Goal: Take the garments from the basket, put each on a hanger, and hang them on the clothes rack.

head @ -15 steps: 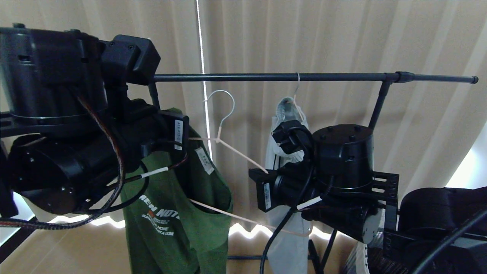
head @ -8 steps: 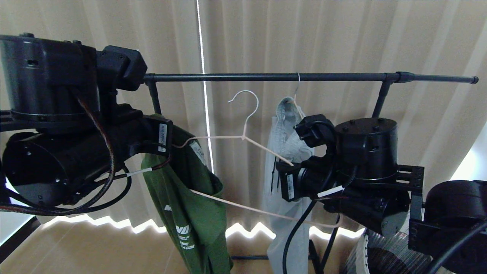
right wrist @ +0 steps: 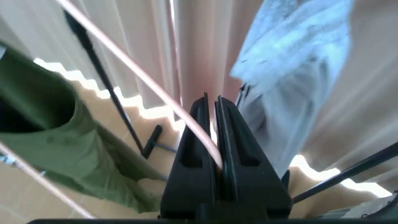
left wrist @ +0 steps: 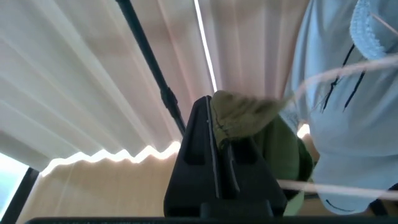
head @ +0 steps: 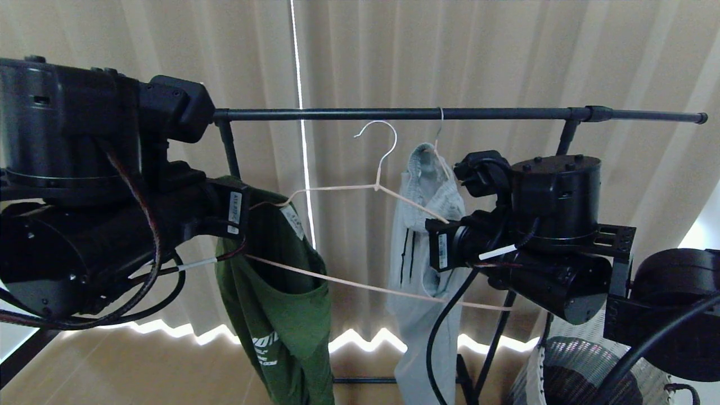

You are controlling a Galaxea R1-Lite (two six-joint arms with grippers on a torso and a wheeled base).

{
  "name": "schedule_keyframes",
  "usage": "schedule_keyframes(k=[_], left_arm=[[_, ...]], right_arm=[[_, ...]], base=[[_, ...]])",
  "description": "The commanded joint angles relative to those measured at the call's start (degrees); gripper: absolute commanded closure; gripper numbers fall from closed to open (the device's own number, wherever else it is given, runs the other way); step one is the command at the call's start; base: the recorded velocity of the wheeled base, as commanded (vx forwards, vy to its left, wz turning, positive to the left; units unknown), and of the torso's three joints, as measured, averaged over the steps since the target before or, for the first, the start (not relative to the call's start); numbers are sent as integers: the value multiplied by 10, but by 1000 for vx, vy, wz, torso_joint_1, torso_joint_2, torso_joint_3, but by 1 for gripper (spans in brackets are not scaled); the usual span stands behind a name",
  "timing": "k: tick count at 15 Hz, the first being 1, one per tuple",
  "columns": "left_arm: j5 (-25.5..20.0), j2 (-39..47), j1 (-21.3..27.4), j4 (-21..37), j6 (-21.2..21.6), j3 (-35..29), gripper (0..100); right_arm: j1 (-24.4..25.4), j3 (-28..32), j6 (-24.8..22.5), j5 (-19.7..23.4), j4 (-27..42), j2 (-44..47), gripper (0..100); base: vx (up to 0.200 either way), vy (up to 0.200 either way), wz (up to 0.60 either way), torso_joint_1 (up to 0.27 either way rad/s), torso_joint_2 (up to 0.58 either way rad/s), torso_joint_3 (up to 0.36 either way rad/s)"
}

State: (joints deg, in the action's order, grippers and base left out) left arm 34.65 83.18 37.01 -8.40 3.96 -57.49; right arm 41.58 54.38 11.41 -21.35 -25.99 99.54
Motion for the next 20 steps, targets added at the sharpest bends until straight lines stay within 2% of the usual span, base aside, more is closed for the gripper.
schedule_keyframes(k=[1,5,10,14,17,20], left_arm=[[1,2,17,-1,-4,-1,100],[-1,12,40,-7,-4,-20,100],[-5,32,55,-21,-24,-47,100],[-66,35,64,-27,-26,-54,100],[-72,35,89,-28,-31,-55,100],[-71,30,85,-25,-30,-28,100]], right_arm=[[1,10,0,1,0,5,100],[43,34,2,7,-7,31,100],[58,64,4,8,-17,65,100],[81,73,4,16,-25,74,100],[81,79,5,16,-31,87,100],[81,78,7,16,-32,80,100]], base=[[0,0,0,0,0,0],[0,0,0,0,0,0],[0,0,0,0,0,0],[0,0,0,0,0,0],[0,0,0,0,0,0],[0,0,0,0,0,0]])
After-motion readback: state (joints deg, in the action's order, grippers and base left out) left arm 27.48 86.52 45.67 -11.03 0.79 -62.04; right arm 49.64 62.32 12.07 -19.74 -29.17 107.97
